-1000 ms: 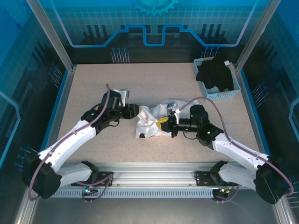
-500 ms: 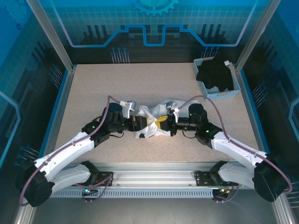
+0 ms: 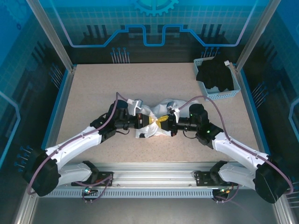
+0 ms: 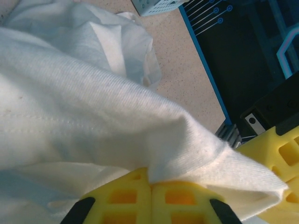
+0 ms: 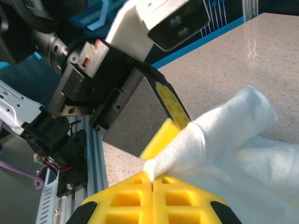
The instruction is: Fold the inside-out t-shirt
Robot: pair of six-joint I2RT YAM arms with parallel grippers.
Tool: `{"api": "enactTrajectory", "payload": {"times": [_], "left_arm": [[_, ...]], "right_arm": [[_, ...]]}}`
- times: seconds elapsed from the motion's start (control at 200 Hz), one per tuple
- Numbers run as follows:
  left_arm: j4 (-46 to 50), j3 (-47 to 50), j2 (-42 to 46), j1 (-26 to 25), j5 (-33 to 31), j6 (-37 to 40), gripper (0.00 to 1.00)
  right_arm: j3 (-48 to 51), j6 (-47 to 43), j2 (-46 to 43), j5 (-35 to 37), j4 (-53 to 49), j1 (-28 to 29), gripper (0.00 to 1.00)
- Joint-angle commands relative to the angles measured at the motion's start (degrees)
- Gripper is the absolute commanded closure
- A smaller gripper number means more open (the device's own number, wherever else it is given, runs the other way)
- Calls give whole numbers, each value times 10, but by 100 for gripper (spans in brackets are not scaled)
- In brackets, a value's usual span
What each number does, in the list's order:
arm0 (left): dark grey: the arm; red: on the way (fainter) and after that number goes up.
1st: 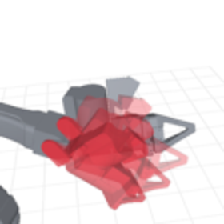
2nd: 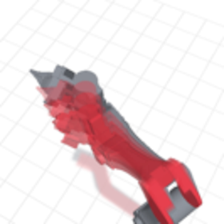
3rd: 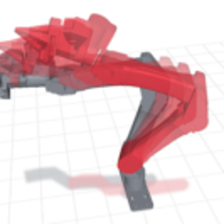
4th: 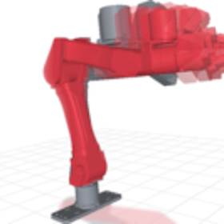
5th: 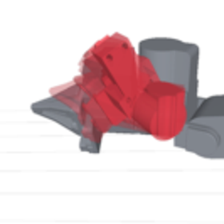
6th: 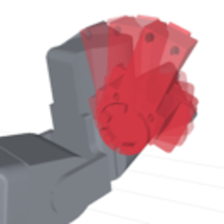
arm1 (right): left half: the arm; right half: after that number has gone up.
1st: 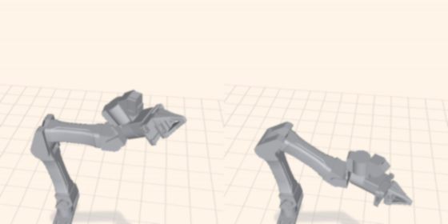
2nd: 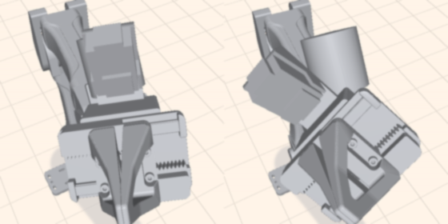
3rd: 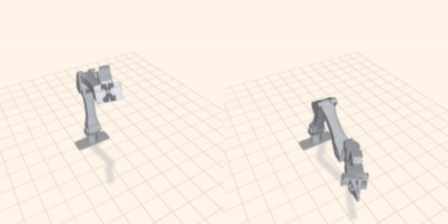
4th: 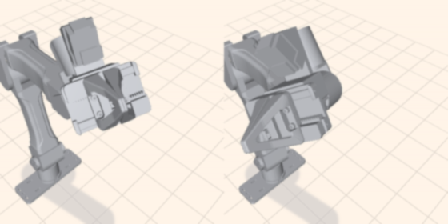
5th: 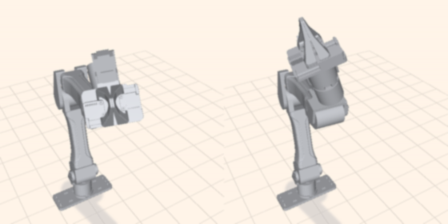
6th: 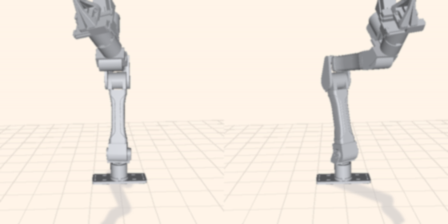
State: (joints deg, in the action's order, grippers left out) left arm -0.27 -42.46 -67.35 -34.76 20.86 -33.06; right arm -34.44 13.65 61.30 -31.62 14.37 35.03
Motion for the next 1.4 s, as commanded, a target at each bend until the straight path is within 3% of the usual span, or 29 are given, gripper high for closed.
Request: {"api": "enactTrajectory", "payload": {"times": [0.0,0.215,0.375,0.56,0.625,0.765,0.86,1.0,1.151,1.206,1.316,1.396], "left_arm": [[19,-31,33,2,-5,38,100],[147,-84,127,10,-18,100,100],[236,-146,147,28,45,119,100],[201,-156,133,33,137,89,100],[179,-152,126,33,154,78,100],[156,-151,113,34,137,58,100],[158,-156,105,34,108,49,100],[162,-161,98,34,92,47,100],[166,-163,99,36,74,45,100],[168,-163,99,36,72,45,100],[171,-165,101,37,70,45,100],[170,-165,102,36,71,45,100]], "right_arm": [[-32,-40,-24,26,-58,-7,100],[-101,-157,-52,85,-209,-8,100],[-151,-194,-45,159,-286,-7,100],[-178,-166,-22,185,-295,-4,100],[-188,-138,-8,206,-303,-2,96],[-240,-88,42,328,-400,-2,80],[-258,-93,48,408,-454,9,75],[-196,-152,-38,401,-394,75,67],[-97,-191,-130,266,-296,141,61],[-77,-171,-126,255,-264,161,55],[-60,-122,-72,331,-201,197,50],[-45,-86,-28,331,-122,201,43]]}}
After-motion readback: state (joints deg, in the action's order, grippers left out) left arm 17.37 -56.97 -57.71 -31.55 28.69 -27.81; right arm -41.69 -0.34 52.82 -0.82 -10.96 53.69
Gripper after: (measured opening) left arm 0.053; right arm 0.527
